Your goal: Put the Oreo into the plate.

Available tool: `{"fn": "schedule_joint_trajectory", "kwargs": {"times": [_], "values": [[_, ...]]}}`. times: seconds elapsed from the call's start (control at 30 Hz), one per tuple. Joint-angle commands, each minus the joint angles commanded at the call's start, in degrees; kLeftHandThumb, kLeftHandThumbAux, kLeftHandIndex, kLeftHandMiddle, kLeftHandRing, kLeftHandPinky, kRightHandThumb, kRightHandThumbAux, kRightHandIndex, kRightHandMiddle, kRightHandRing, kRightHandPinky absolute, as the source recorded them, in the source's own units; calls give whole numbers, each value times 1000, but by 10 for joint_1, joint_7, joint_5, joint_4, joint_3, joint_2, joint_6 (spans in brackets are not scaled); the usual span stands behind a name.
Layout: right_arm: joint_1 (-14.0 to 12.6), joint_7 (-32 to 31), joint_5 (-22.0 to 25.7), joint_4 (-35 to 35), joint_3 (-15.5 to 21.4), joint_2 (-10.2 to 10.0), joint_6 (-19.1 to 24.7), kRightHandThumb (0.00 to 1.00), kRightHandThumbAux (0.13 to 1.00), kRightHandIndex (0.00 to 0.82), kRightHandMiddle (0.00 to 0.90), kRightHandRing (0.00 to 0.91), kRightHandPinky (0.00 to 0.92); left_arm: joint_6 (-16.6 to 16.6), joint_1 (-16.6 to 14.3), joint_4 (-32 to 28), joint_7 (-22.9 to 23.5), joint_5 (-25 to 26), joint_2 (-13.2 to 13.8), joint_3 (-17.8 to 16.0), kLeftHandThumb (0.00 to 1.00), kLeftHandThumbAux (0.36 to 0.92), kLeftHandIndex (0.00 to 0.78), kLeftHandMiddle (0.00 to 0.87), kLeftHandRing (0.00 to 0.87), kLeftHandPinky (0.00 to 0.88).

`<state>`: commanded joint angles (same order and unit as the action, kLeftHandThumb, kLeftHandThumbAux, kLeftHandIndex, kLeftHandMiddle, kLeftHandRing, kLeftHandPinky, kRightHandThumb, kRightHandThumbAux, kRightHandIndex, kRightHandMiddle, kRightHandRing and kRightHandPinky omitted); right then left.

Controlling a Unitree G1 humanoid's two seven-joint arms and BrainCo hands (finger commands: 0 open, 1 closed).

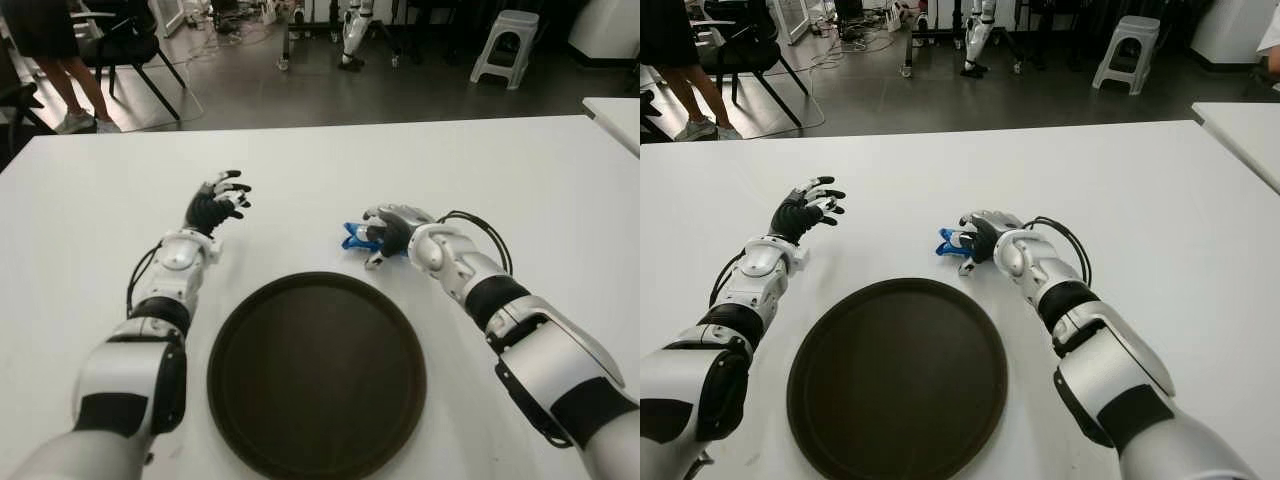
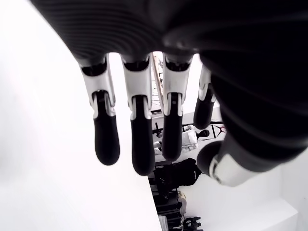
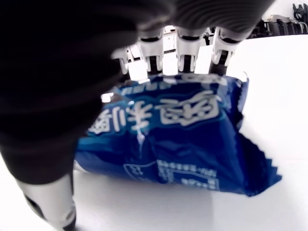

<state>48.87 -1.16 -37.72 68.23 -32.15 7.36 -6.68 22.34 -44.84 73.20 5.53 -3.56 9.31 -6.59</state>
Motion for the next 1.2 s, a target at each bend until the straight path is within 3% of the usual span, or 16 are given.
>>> {"fn": "schedule_joint_trajectory", "kwargs": {"times": [0.27, 0.8, 1.2], "values": [[1, 3, -1, 8, 0, -1, -6, 0, 789, 168, 178, 156, 129, 2, 0, 0, 3, 1, 0, 1, 230, 684, 194, 329, 395, 441], [-1, 11, 4, 21, 8, -1, -11, 0, 799, 238, 229, 207, 175, -1, -1, 1, 3, 1, -1, 1, 232, 683, 195, 320, 386, 431], [-2, 22, -3, 28, 2, -1, -15, 0, 784, 205, 199, 178, 140, 2, -1, -1, 6, 5, -3, -2, 251, 669, 192, 325, 396, 445]]}}
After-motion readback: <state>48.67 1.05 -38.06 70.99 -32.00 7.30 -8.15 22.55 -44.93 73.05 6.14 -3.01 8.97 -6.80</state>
